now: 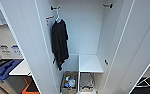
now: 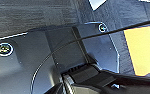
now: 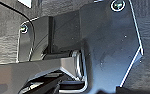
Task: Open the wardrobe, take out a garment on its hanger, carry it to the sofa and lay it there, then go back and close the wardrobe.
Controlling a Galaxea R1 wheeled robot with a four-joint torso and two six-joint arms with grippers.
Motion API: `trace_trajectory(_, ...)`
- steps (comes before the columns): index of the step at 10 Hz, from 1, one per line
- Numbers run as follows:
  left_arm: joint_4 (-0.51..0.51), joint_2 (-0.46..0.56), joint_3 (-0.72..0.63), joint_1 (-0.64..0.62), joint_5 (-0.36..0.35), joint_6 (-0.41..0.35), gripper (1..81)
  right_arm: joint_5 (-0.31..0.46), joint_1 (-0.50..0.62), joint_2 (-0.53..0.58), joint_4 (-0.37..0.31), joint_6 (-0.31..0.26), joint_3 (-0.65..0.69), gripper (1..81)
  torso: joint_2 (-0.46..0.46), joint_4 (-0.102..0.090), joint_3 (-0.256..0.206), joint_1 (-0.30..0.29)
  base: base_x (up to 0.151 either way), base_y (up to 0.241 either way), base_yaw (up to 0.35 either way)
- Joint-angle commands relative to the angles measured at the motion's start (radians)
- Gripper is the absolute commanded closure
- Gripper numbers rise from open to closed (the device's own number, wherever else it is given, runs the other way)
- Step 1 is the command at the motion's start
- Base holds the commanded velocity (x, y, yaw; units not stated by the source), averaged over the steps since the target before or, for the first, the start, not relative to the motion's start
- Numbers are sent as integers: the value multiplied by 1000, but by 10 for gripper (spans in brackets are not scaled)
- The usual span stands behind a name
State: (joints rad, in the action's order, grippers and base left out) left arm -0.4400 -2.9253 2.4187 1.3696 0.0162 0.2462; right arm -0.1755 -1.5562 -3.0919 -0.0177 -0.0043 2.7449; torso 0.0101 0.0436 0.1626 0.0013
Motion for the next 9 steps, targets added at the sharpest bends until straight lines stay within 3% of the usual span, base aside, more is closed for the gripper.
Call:
trace_trajectory(1, 4, 7, -9, -46, 51, 7, 10, 53, 44, -6, -4, -2, -4, 10, 0, 0, 0, 0, 0, 0, 0)
trace_trajectory(5, 66, 70, -27, -8, 39, 10, 10, 100, 69, 43, 4, -5, -101, 10, 0, 0, 0, 0, 0, 0, 0)
trace_trajectory(7, 131, 176, -94, 19, -59, 10, 10, 90, 70, 163, 1, 6, -267, 10, 0, 0, 0, 0, 0, 0, 0)
trace_trajectory(9, 195, 293, -207, 21, -68, 10, 10, 85, 72, 266, -8, 7, -355, 10, 0, 0, 0, 0, 0, 0, 0)
